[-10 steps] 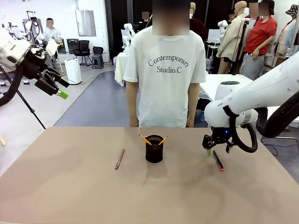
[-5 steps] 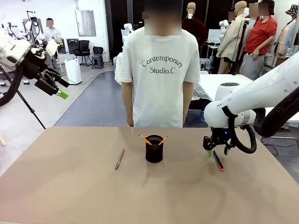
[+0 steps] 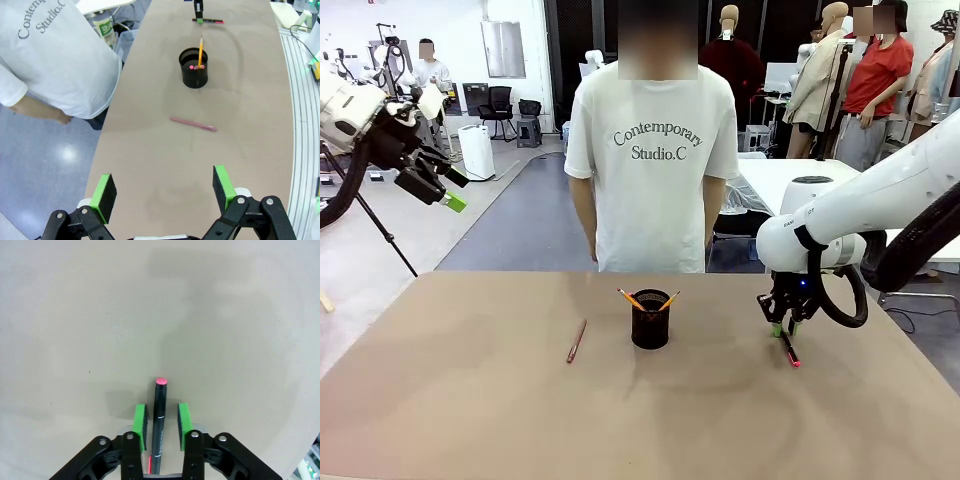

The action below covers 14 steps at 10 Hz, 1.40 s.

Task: Place the pens into the pen holder.
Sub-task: Pick up a writing instrument from the table and place it into the Pen holder.

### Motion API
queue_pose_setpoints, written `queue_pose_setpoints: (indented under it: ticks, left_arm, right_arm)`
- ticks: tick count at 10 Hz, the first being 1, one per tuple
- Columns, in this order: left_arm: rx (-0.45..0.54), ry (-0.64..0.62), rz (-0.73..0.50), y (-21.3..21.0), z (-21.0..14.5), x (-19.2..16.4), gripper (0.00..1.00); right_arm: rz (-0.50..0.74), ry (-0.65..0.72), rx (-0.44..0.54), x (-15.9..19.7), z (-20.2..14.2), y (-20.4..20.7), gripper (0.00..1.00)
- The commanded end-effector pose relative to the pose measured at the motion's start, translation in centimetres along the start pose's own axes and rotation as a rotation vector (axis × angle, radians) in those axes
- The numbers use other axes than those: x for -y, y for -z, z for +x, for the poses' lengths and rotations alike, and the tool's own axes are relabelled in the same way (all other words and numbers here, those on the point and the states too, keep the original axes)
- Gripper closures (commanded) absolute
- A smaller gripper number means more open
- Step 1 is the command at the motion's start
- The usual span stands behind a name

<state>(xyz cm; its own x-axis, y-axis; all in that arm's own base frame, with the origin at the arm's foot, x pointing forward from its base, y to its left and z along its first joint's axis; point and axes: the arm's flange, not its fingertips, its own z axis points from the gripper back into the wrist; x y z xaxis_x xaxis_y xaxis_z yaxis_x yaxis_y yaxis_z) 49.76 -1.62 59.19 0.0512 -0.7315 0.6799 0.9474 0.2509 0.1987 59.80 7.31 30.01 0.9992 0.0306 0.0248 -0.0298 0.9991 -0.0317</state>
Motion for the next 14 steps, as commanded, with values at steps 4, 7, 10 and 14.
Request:
queue_pose_setpoints:
  ticks: [4, 7, 10, 14]
  left_arm:
    - [-0.002, 0.003, 0.004, -0.2, 0.0, -0.1, 0.00]
    - [-0.002, 0.003, 0.004, -0.2, 0.0, -0.1, 0.00]
    - [-0.002, 0.003, 0.004, -0.2, 0.0, -0.1, 0.00]
    - [-0.002, 0.003, 0.004, -0.2, 0.0, -0.1, 0.00]
  right_arm:
    - [0.002, 0.033, -0.015, -0.1, 0.6, 0.0, 1.00]
    - [0.117, -0.005, 0.001, 0.4, 0.4, -1.5, 1.00]
    - [0.391, -0.128, 0.074, 1.1, -0.4, -6.0, 1.00]
    - [0.687, -0.376, 0.319, 0.5, -2.7, -11.0, 1.00]
